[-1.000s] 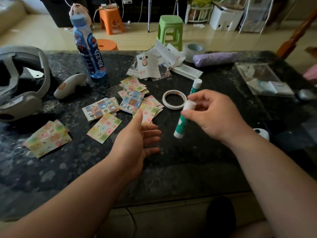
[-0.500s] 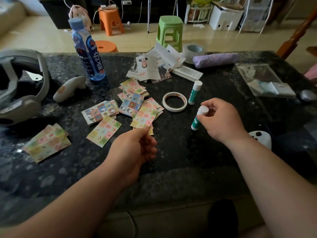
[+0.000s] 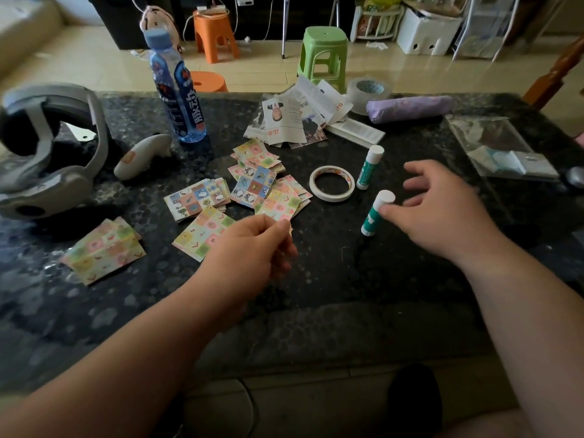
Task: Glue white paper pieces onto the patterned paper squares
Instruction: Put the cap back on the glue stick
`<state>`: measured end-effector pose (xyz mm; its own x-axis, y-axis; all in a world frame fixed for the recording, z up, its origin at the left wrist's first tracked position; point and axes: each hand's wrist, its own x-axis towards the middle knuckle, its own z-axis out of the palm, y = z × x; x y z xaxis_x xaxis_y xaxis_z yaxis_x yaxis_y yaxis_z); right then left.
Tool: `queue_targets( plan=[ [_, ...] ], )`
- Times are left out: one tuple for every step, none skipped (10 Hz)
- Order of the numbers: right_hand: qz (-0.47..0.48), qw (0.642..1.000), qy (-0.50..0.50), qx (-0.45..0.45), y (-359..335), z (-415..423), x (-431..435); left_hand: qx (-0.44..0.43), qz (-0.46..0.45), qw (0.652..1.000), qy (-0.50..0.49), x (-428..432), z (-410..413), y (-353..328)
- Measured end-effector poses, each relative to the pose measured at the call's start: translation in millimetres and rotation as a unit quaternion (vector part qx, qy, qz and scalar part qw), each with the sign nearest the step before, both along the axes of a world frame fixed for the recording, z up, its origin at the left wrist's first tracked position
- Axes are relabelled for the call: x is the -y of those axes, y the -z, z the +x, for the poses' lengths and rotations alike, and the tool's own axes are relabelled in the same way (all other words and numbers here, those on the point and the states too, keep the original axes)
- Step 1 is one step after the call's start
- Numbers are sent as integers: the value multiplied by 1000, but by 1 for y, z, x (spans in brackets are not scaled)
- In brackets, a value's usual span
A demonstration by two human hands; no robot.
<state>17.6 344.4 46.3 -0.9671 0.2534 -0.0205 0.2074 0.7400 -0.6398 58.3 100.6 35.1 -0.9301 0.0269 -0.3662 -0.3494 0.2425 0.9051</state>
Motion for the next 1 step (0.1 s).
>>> queue_targets(
  plan=[
    [-15, 988, -35, -152, -15, 22, 15, -166, -142, 976, -10, 12, 9, -11]
  ],
)
